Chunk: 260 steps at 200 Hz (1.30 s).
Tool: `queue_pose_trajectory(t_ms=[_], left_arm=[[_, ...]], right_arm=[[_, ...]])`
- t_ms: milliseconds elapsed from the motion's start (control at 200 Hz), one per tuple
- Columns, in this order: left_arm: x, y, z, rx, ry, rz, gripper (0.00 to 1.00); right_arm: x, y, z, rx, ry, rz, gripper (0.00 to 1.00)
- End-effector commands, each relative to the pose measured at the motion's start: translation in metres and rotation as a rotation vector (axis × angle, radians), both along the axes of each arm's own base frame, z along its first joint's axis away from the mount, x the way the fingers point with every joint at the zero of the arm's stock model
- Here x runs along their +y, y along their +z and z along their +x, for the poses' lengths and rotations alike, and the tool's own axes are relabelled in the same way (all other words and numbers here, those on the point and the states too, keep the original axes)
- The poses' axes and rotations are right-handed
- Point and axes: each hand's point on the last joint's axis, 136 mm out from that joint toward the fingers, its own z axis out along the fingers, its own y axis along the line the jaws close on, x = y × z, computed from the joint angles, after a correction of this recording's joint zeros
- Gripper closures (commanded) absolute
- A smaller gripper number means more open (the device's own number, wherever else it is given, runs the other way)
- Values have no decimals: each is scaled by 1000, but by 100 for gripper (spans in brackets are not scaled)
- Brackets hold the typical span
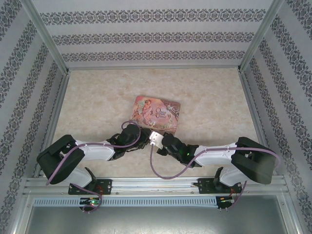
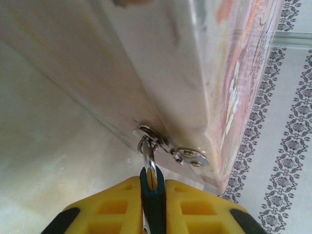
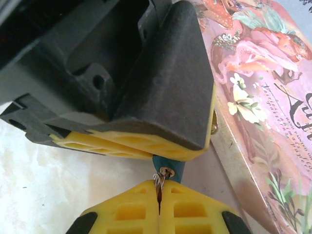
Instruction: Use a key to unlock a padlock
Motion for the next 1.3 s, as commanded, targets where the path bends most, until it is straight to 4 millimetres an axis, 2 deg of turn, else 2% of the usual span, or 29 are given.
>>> queue_pose_trajectory(t_ms=[0,50,235,425,794,1234,1294], left_arm=[[-11,18,6,-49,-5,-39,89],[-10,19,6,-52,-2,-36,91],[-5,22,5,-65,10,-26,92],[-1,24,4,-73,20,-27,93],[-1,27,4,-85,12,-32,93],[-2,27,3,-84,10,-38,93],[-2,27,3,-84,11,-37,94]], right_arm=[[10,12,-3,-8,23,32,85],[7,12,-5,-5,26,25,76],[-11,6,-13,0,35,-38,67],[-20,9,-17,-3,35,-38,68],[-2,7,-9,-27,65,-74,85],[10,11,1,-51,67,-69,84],[12,11,0,-50,78,-67,82]])
